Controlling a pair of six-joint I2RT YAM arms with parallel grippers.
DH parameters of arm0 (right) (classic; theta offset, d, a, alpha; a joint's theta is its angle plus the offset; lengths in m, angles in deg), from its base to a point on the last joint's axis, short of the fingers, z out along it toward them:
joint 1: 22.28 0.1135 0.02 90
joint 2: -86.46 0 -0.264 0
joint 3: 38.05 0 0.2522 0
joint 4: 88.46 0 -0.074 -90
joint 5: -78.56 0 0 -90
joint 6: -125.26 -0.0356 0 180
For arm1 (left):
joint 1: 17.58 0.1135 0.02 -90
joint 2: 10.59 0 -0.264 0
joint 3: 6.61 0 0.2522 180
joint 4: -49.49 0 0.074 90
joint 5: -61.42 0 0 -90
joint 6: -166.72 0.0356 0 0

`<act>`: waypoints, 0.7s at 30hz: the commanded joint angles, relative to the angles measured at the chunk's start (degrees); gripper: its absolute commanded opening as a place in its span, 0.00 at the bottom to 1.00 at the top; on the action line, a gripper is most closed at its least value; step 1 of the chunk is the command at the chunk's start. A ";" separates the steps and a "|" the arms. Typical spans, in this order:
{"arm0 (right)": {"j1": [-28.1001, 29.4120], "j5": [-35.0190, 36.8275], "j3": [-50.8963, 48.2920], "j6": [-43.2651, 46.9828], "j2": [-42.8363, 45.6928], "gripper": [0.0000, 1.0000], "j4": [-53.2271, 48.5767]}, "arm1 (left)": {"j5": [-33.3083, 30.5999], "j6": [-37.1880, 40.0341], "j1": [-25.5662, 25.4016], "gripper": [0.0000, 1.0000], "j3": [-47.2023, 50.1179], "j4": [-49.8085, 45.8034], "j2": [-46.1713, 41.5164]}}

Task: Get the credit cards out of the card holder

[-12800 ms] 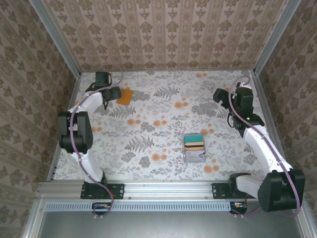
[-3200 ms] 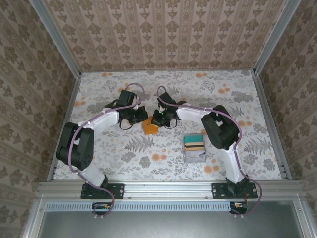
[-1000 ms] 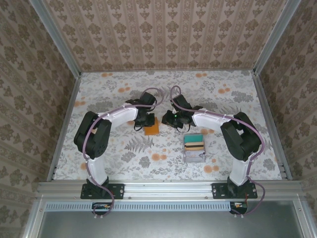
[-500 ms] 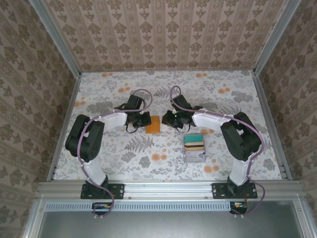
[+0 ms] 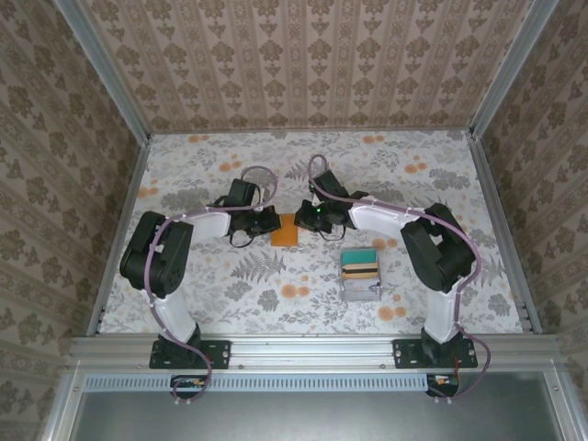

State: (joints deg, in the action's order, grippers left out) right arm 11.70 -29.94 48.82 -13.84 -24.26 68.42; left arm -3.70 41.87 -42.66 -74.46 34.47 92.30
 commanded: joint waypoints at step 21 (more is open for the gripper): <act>1.18 3.56 12.92 -3.11 -18.61 0.00 -19.43 | -5.31 3.85 2.42 0.00 1.10 -12.64 -0.27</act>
State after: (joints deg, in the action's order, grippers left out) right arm 12.49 -32.45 63.44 -16.15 -38.09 61.12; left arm -4.57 43.53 -42.33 -75.90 30.91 91.93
